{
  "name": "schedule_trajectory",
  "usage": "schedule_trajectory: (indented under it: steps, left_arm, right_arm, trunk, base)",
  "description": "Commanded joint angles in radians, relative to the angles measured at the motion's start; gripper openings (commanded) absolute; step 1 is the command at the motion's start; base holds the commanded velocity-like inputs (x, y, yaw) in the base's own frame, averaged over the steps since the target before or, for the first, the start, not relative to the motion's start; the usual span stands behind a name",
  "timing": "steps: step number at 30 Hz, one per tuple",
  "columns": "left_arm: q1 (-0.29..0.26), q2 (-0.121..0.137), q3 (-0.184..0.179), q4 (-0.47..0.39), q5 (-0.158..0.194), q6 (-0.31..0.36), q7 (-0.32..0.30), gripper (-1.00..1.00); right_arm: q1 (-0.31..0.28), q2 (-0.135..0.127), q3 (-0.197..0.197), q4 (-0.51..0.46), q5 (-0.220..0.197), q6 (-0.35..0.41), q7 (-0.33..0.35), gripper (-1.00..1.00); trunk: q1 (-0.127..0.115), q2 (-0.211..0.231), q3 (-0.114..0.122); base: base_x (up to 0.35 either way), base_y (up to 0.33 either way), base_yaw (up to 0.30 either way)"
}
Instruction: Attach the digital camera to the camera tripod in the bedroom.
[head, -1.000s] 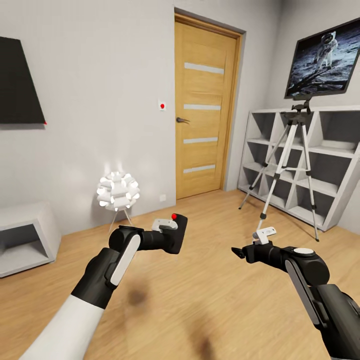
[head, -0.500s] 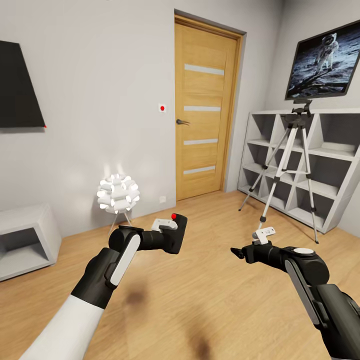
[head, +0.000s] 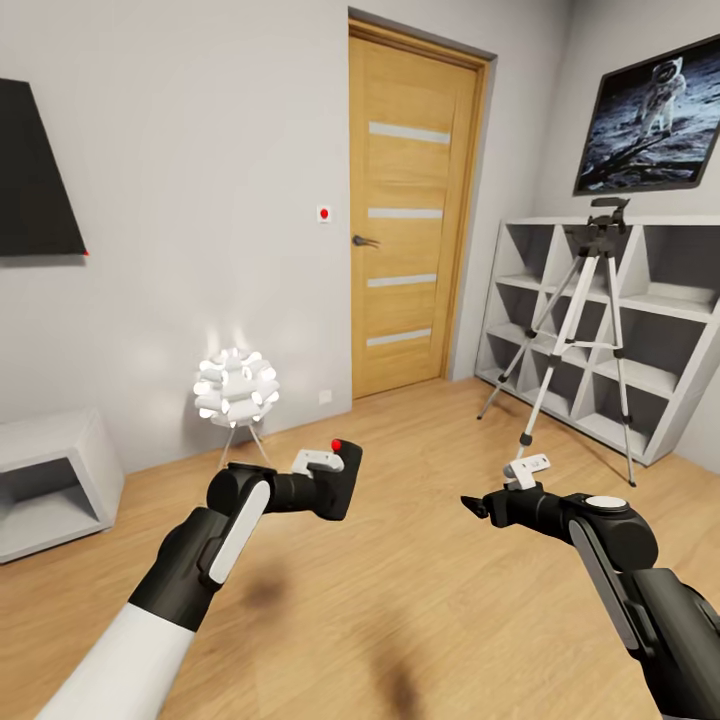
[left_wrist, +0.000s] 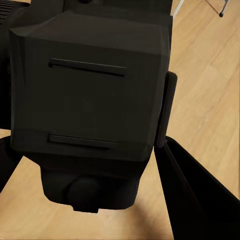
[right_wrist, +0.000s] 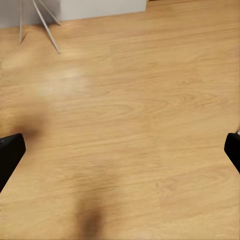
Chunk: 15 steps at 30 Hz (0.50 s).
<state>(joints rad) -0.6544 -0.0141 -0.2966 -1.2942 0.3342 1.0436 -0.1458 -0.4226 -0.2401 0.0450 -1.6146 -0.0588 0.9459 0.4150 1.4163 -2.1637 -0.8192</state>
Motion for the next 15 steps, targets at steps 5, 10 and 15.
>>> schedule_trajectory:
  steps: [5,10,15]
  left_arm:
    - [0.001,-0.001,0.0,-0.005,-0.004,0.004,-0.012,-1.0]
    - [0.001,0.001,-0.001,-0.007,-0.001,0.004,-0.013,-1.0]
    - [0.0,0.002,-0.003,-0.002,0.001,0.004,-0.013,-1.0]
  right_arm:
    - [-0.001,-0.002,0.0,-0.001,-0.006,0.005,-0.002,1.0]
    - [-0.001,-0.005,-0.001,-0.001,-0.006,0.006,-0.002,1.0]
    - [-0.001,-0.006,-0.001,-0.001,-0.007,0.006,-0.001,1.0]
  trunk:
    - [-0.019,0.035,0.006]
    - [-0.039,0.07,0.014]
    - [-0.058,0.105,0.021]
  base:
    - [0.0,0.0,0.0]
    - [0.0,0.0,0.0]
    - [0.0,0.0,0.0]
